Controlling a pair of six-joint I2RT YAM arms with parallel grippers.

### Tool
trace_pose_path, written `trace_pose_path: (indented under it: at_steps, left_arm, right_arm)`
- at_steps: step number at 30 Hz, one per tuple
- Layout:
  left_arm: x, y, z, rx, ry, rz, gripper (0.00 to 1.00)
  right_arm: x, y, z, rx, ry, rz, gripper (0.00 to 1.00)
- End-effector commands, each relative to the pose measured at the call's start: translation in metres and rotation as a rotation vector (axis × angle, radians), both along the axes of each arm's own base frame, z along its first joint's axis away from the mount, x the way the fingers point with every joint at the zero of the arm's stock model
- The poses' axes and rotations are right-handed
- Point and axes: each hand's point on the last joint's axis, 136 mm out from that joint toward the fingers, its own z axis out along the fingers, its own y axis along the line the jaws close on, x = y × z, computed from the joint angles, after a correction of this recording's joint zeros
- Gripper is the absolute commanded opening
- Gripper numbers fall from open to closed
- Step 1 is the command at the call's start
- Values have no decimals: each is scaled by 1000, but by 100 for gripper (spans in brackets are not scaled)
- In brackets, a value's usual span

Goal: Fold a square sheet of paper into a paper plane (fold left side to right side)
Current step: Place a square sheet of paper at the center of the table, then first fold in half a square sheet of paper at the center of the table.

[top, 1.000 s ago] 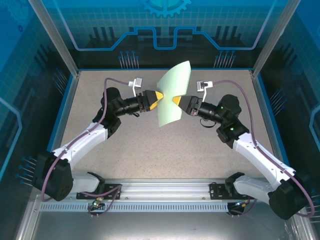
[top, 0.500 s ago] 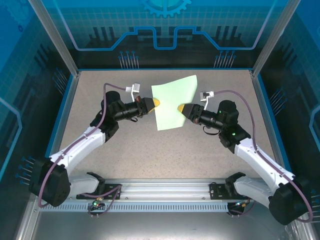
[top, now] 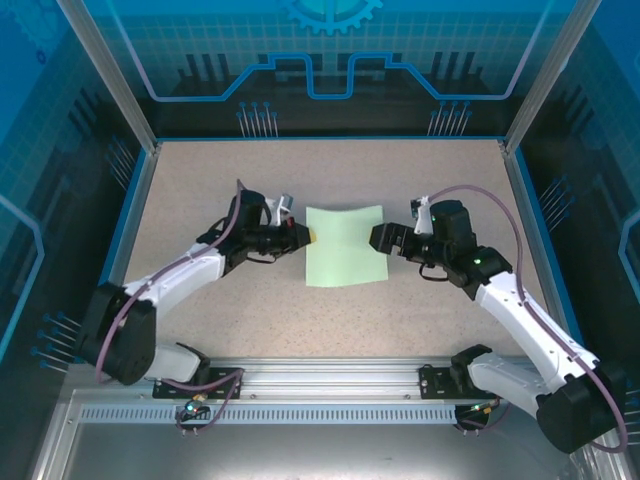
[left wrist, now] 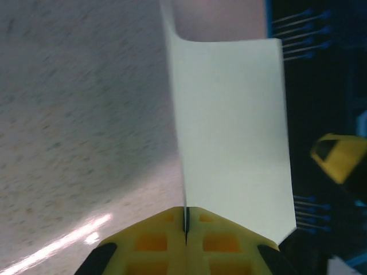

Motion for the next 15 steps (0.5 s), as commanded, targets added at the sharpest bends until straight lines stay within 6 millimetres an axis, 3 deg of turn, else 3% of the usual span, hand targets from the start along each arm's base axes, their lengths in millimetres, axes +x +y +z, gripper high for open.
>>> trace_pose_path:
  at_steps: [1,4,10,15]
  left_arm:
    - [-13,11,-50,139,83,-49,0]
    - [-9,15,-67,175,111,-32,0]
    - [-6,16,-67,206,105,-39,0]
    - [-8,13,-61,173,117,-40,0]
  right_arm:
    - [-14,-2,-43,-67,108,65,85]
    - [-12,20,-65,18,166,108,60]
    - [-7,47,-109,-27,261,156,22]
    - [-8,58,-146,-89,372,163,16]
